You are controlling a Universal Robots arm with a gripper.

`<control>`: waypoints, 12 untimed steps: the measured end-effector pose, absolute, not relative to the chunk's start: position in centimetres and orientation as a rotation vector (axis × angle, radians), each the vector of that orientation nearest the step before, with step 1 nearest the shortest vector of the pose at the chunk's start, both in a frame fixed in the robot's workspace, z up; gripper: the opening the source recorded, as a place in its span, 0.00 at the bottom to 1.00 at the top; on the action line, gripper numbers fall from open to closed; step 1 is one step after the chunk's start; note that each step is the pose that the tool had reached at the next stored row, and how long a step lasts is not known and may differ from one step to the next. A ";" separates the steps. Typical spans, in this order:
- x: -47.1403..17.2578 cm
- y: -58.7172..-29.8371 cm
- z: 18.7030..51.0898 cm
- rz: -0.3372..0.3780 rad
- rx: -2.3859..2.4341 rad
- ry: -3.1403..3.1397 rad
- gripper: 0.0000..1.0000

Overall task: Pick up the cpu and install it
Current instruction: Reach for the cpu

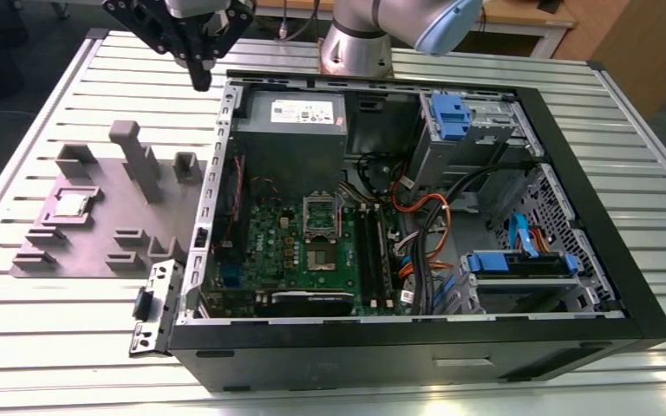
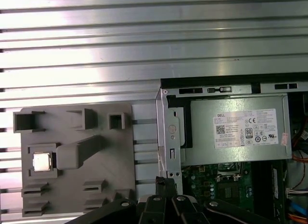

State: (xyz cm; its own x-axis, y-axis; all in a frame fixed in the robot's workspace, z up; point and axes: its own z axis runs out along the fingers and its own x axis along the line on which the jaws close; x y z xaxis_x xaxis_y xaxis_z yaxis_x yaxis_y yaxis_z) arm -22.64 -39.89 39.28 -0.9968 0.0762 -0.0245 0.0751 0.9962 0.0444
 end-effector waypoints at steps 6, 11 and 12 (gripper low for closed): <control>-22.8 -39.9 39.3 0.068 0.118 3.112 0.11; -22.9 -39.9 39.3 0.068 0.118 3.113 0.11; -22.9 -39.9 39.3 0.068 0.118 3.112 0.11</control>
